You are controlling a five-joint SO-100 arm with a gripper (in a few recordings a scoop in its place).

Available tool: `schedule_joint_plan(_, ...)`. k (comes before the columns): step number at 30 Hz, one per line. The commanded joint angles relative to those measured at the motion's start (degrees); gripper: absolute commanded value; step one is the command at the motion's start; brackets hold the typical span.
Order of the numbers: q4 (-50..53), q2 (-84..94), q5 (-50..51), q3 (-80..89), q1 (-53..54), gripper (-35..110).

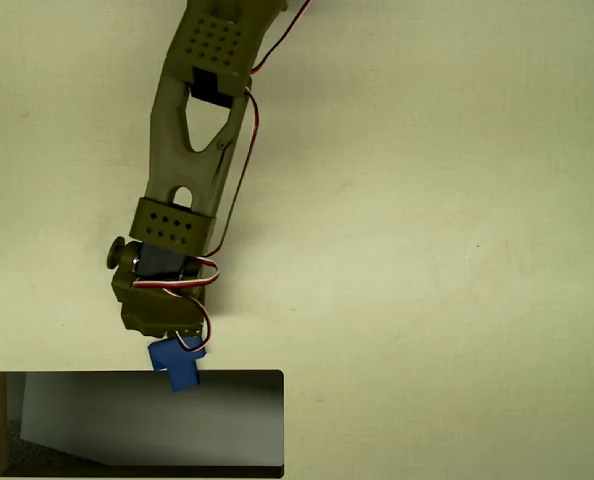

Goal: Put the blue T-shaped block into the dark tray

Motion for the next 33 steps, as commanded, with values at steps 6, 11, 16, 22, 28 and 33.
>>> schedule_joint_plan(6, -56.78, -11.78, 21.01, -6.50, -4.39, 0)
schedule_joint_plan(11, -61.17, -12.66, 24.70, -5.89, -3.69, 0)
schedule_joint_plan(16, -64.16, -14.94, 21.27, -5.01, -2.99, 0)
schedule_joint_plan(22, -69.87, -22.15, 16.44, -7.91, -3.69, 0)
schedule_joint_plan(28, -74.88, -28.65, 13.71, -12.48, -5.98, 0)
schedule_joint_plan(33, -76.90, -31.11, 13.01, -13.71, -8.09, 0)
